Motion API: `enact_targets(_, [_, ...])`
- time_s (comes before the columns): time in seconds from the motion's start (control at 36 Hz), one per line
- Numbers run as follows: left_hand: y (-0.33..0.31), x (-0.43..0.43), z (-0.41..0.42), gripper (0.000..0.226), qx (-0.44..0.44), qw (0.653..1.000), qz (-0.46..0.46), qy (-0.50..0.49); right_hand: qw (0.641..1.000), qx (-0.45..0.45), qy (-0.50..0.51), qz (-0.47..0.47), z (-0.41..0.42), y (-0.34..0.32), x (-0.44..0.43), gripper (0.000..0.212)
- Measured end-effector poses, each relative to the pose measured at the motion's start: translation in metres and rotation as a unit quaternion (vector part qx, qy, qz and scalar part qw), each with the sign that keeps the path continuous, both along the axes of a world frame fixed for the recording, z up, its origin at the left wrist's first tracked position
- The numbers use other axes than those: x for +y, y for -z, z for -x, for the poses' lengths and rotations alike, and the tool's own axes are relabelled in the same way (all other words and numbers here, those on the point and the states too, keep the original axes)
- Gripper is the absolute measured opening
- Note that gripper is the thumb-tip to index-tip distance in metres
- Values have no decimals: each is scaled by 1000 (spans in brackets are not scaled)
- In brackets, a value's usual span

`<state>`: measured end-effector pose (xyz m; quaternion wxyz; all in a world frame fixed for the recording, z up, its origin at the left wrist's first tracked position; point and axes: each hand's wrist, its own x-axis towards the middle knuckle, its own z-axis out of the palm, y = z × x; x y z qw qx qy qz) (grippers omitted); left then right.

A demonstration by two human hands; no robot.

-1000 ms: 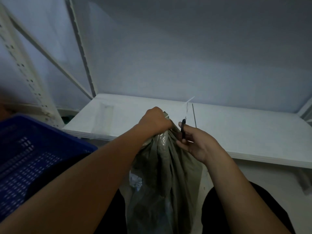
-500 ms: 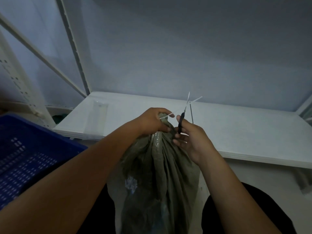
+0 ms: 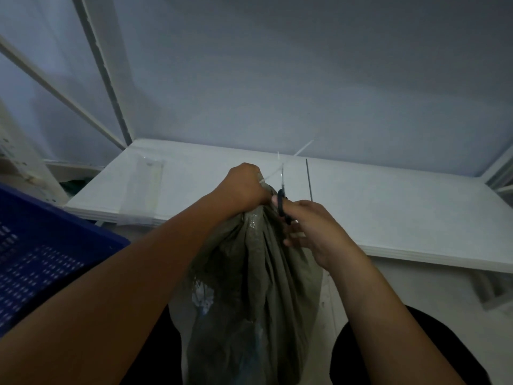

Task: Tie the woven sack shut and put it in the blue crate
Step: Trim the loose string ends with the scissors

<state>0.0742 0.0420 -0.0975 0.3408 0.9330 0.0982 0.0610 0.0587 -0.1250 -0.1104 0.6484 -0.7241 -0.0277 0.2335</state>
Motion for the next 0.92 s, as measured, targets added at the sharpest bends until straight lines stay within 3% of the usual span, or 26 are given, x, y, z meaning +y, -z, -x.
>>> enact_targets(0.33, [-9, 4, 0, 28, 50, 998, 1, 44, 997, -41, -32, 58, -1, 4, -5, 54])
enact_targets(0.75, [-23, -3, 11, 22, 68, 995, 15, 73, 993, -79, -42, 78, -2, 9, -2, 45])
enact_targets(0.92, [-24, -3, 13, 40, 68, 994, 56, 60, 994, -80, -36, 60, -4, 11, -1, 47])
